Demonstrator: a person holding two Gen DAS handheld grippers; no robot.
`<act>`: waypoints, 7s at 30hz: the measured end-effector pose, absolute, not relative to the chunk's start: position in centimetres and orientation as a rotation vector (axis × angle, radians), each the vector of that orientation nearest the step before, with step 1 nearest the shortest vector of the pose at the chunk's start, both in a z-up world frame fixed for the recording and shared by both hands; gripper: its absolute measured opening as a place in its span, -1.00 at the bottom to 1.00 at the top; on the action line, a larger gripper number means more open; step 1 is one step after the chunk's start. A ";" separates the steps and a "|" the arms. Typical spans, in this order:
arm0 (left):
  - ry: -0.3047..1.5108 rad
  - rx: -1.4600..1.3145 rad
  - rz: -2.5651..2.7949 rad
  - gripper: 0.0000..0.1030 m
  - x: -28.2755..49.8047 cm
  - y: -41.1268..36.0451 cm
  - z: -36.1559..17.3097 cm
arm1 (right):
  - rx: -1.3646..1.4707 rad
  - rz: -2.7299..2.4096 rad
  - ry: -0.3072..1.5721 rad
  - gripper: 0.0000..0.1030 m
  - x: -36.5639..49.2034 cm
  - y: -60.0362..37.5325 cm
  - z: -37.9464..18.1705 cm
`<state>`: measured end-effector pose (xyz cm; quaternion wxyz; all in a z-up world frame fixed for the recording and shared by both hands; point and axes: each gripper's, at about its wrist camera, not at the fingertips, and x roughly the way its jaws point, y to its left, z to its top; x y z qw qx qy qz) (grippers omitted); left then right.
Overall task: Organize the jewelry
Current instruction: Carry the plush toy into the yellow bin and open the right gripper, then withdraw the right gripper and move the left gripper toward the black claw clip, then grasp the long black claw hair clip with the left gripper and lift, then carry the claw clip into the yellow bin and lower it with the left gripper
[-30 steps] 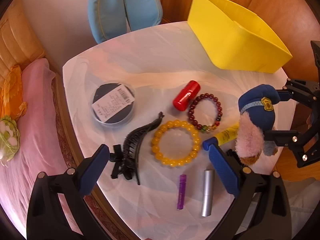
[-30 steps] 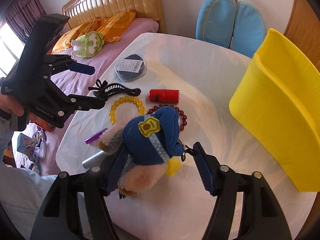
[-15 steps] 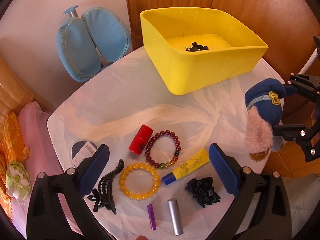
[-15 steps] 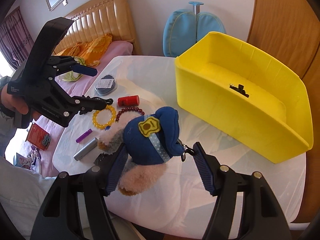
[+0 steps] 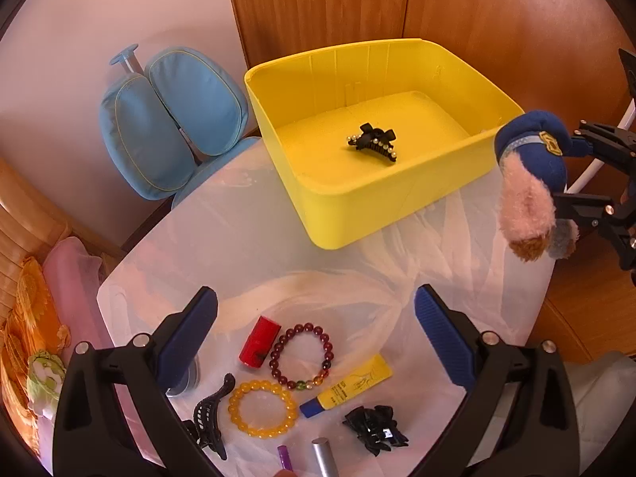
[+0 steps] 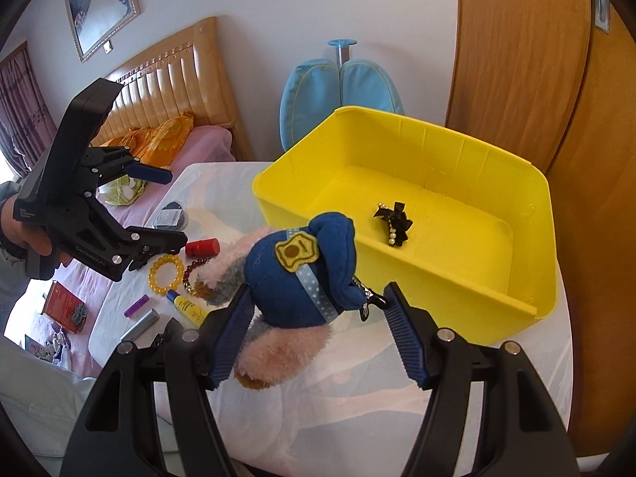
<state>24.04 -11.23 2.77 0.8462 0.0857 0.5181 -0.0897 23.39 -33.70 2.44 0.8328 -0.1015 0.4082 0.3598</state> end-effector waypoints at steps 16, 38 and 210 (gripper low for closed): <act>1.086 0.172 -0.227 0.87 39.1 -20.0 3.4 | -0.235 0.678 0.892 0.33 37.8 -37.1 0.2; 1.300 0.247 -0.204 0.87 45.6 -21.4 -4.2 | -0.416 0.659 1.067 0.38 44.6 -36.1 -6.0; 1.394 0.283 -0.211 -0.26 44.0 -17.4 -5.8 | -0.355 0.678 1.222 0.84 43.8 -32.2 -6.1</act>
